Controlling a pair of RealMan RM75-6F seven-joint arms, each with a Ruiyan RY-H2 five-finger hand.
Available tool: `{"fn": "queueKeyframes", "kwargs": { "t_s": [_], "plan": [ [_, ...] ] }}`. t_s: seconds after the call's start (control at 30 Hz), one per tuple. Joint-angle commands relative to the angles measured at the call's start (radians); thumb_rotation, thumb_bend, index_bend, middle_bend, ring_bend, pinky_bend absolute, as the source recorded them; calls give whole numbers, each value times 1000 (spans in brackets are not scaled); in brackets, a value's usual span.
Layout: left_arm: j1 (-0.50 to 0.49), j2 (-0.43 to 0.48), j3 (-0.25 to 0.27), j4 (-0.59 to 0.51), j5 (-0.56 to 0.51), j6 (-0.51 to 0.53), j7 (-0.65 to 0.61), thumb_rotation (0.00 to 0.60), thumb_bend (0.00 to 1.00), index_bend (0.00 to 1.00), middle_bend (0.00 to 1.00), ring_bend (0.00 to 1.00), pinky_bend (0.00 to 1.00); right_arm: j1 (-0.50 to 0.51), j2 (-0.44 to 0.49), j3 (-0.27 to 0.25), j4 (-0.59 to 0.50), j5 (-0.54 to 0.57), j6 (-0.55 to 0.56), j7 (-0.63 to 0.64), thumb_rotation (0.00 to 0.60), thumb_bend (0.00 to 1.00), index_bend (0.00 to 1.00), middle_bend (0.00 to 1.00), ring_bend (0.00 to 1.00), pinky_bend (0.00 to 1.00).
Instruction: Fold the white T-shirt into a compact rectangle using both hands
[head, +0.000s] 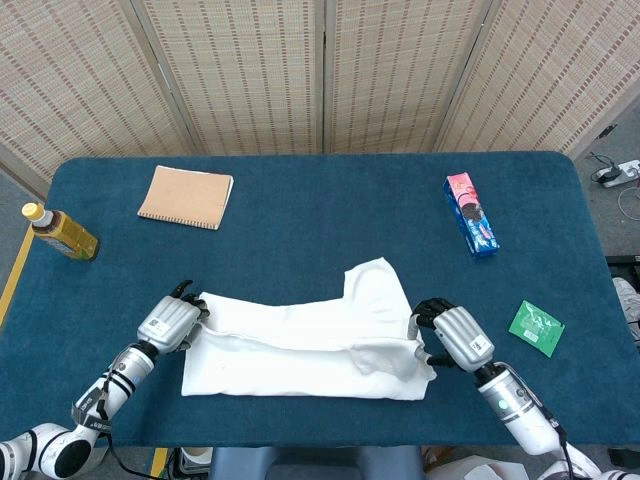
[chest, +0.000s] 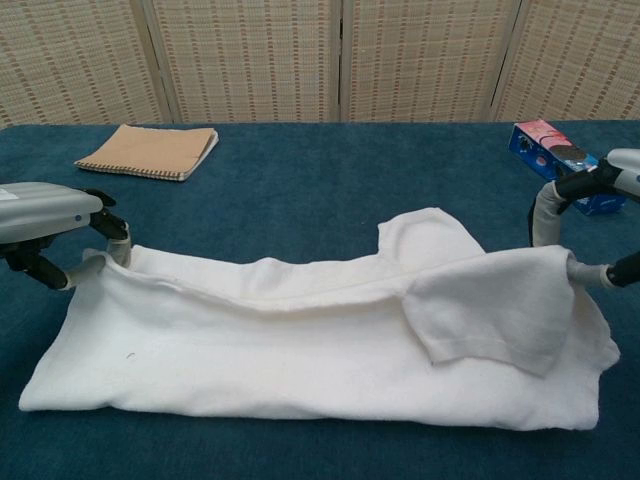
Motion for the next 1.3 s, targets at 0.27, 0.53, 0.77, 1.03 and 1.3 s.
{"fn": "queueKeyframes", "kwargs": {
  "t_s": [0.27,0.53,0.77,1.03,1.3],
  "plan": [
    [-32,-28,-2,43,-43,-12,10,600,606,703,344,251,33,10,-26,23,22,30,-10,-29,600,520,849,474,283,259],
    [-54,-46,1,67,-68,-21,18,600,605,695,339,251,33,15,-33,30,21,43,-18,-43,600,521,849,473,283,259],
    [-74,-72,-6,102,-92,-21,22,600,604,691,336,251,33,19,-49,34,38,43,-15,-69,600,523,848,473,283,259],
    [-88,-101,-14,140,-111,-4,27,600,592,674,332,251,33,19,-49,38,36,41,-2,-79,600,523,849,473,283,259],
    [-96,-130,-14,179,-115,5,18,600,587,668,329,251,33,19,-33,44,23,47,3,-80,600,522,849,473,283,259]
  ]
}}
